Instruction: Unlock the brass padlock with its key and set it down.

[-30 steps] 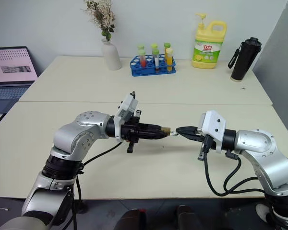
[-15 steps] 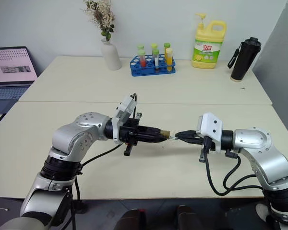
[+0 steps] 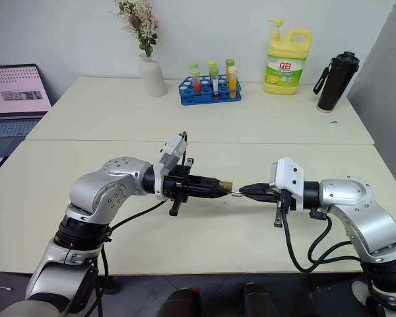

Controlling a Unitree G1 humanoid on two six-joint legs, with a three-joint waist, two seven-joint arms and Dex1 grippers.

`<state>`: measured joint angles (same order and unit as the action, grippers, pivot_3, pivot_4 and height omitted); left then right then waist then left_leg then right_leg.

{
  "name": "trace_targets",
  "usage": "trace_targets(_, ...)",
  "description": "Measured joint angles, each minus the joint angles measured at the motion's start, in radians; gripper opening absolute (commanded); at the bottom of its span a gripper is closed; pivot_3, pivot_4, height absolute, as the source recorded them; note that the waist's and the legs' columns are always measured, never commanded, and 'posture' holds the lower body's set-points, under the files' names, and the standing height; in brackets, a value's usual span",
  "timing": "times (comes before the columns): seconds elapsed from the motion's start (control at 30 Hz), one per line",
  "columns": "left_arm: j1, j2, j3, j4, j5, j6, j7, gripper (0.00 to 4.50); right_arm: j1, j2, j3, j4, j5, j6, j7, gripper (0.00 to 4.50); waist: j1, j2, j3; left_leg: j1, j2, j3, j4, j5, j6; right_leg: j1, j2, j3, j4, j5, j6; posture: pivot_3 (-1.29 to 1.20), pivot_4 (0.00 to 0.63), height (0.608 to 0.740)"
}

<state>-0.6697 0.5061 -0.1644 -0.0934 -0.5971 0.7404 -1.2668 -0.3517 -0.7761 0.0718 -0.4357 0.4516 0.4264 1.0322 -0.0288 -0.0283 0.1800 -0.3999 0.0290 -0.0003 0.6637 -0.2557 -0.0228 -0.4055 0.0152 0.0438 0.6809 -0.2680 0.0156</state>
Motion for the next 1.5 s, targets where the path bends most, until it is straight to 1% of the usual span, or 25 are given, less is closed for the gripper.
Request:
trace_targets(0.4,0.0,0.0,0.0,0.0,-0.016,0.002,0.014,0.14,0.015,-0.005,0.006,-0.013,-0.009,0.011,-0.001,0.0,0.0,0.0,0.0,0.0,0.0,0.0,0.0,0.0,0.0,0.0,0.0,0.0,0.0,0.0,0.0,0.0,0.15,0.74)
trace_targets(0.57,0.015,0.001,0.0,0.0,-0.028,0.041,0.039,0.14,0.062,-0.037,0.006,-0.013,-0.048,0.003,-0.009,0.0,0.0,0.0,0.0,0.0,0.0,0.0,0.0,0.0,0.0,0.0,0.0,0.0,0.0,0.0,0.0,0.0,0.15,0.74)
trace_targets(0.6,0.028,0.001,0.002,-0.005,-0.034,0.057,0.055,0.14,0.087,-0.045,0.003,-0.014,-0.061,-0.009,-0.011,0.35,0.0,0.0,0.0,0.0,0.0,0.0,0.0,0.0,0.0,0.0,0.0,0.0,0.0,0.0,0.0,0.0,0.15,0.74)
trace_targets(0.67,0.054,0.0,0.003,-0.009,-0.038,0.08,0.079,0.14,0.13,-0.059,-0.007,-0.015,-0.083,-0.022,-0.014,0.85,0.0,0.0,0.0,0.0,0.0,0.0,0.0,0.0,0.0,0.0,0.0,0.0,0.0,0.0,0.0,0.0,0.15,0.74)
trace_targets(0.7,0.076,-0.002,0.007,-0.014,-0.043,0.102,0.107,0.14,0.167,-0.07,-0.019,-0.021,-0.093,-0.031,-0.017,1.25,0.0,0.0,0.0,0.0,0.0,0.0,0.0,0.0,0.0,0.0,0.0,0.0,0.0,0.0,0.0,0.0,0.15,0.74)
trace_targets(0.73,0.098,-0.004,0.015,-0.015,-0.051,0.12,0.128,0.14,0.194,-0.074,-0.026,-0.029,-0.097,-0.033,-0.024,1.52,0.0,0.0,0.0,0.0,0.0,0.0,0.0,0.0,0.0,0.0,0.0,0.0,0.0,0.0,0.0,0.0,0.15,0.74)
trace_targets(0.8,0.143,-0.014,0.027,-0.015,-0.068,0.17,0.178,0.14,0.239,-0.065,-0.051,-0.075,-0.087,-0.021,-0.048,2.29,-0.001,0.0,0.0,0.0,0.0,0.0,0.0,0.0,0.0,0.0,0.0,0.0,0.0,0.0,0.0,0.0,0.15,0.74)
trace_targets(0.87,0.175,-0.03,0.028,-0.014,-0.074,0.21,0.214,0.14,0.252,-0.053,-0.053,-0.123,-0.073,-0.007,-0.069,2.96,-0.003,0.0,0.0,0.0,0.001,-0.001,0.0,0.0,0.0,0.0,0.0,0.0,0.001,0.0,0.0,0.0,0.15,0.74)
trace_targets(1.0,0.205,-0.052,0.028,-0.011,-0.073,0.234,0.269,0.14,0.256,-0.035,-0.045,-0.173,-0.063,0.022,-0.093,4.3,0.0,0.0,0.0,0.001,0.0,-0.001,0.0,0.0,0.0,0.0,0.0,0.0,0.001,0.0,0.0,0.0,0.15,0.74)
trace_targets(1.07,0.206,-0.076,0.029,0.013,-0.068,0.237,0.305,0.14,0.255,-0.029,-0.025,-0.178,-0.065,0.035,-0.1,4.5,0.0,0.0,0.0,0.001,0.0,-0.001,0.0,0.0,0.0,0.0,0.0,0.0,0.001,0.0,0.0,0.0,0.15,0.74)
trace_targets(1.2,0.207,-0.102,0.029,0.042,-0.056,0.238,0.363,0.14,0.238,-0.024,0.014,-0.172,-0.085,0.042,-0.112,4.5,0.0,0.0,0.0,0.0,0.0,-0.001,0.0,0.0,0.0,0.0,0.0,0.0,0.0,0.0,0.0,0.0,0.15,0.74)
trace_targets(1.3,0.213,-0.129,0.022,0.065,-0.043,0.243,0.401,0.14,0.212,-0.024,0.051,-0.142,-0.14,0.031,-0.122,4.5,0.001,0.0,0.0,0.0,0.0,-0.001,0.0,0.0,0.0,0.0,0.0,0.0,0.001,0.0,0.0,0.0,0.15,0.74)
trace_targets(1.5,0.213,-0.148,0.021,0.092,-0.035,0.259,0.43,0.14,0.212,-0.024,0.082,-0.108,-0.194,0.011,-0.121,4.5,0.0,0.0,0.0,0.0,0.0,-0.001,0.0,0.0,0.0,0.0,0.0,0.0,0.001,0.0,0.0,0.0,0.15,0.74)
